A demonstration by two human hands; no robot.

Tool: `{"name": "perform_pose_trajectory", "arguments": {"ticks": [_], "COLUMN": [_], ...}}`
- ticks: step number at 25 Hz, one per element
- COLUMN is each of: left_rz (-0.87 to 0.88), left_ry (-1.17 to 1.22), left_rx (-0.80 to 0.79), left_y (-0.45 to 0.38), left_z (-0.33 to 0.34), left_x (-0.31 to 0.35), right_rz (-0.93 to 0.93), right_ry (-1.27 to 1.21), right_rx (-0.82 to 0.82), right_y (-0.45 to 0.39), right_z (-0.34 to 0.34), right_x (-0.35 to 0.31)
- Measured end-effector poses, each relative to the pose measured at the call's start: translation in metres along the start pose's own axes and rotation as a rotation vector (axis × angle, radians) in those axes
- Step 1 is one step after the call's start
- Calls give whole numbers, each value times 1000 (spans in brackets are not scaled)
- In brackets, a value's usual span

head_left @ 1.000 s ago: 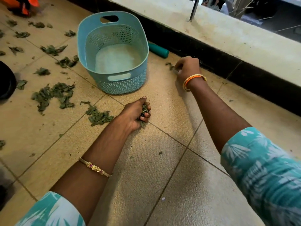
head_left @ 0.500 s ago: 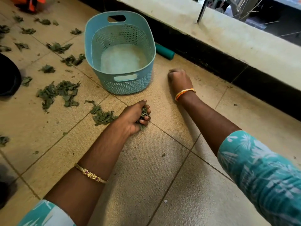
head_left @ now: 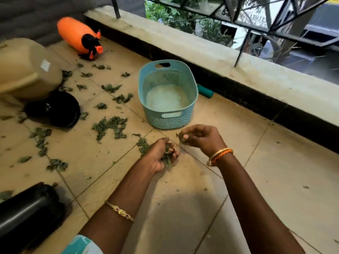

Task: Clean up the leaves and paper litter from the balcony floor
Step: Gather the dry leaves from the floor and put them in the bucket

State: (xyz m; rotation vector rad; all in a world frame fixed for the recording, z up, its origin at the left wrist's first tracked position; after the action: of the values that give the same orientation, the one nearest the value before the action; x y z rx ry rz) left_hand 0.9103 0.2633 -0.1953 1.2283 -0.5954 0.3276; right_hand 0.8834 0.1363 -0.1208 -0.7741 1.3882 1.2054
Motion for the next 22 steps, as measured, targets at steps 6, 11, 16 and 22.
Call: {"name": "perform_pose_trajectory", "arguments": {"ticks": [6,11,16,22], "left_rz": [94,110,74,63], "left_ry": [-15,-8,40,-20], "left_rx": [57,203,251,315], "left_y": [38,62,73,79], "left_z": [-30,-88,-143,-171], "left_x": [-3,-11,-15,-22], "right_rz": [-287,-430,-170,-62], "right_ry": [654,817,854,974], "right_rx": [7,-276,76,31], "right_y": [23,46,6,-5], "right_z": [83,135,74,98], "right_x": [-1,-3,18,73]}}
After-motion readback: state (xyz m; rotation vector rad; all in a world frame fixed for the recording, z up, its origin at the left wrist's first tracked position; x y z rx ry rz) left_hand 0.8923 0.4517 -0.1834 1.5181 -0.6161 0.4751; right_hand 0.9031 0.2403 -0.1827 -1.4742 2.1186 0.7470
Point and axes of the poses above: each hand's wrist, its own y-axis away from the middle knuckle, its own z-axis out of the palm, x = y × z, the point moved 8 cm from there along -y, towards the middle knuckle, and after that the axes turned 7 degrees about -y, right-handed, at the moved point
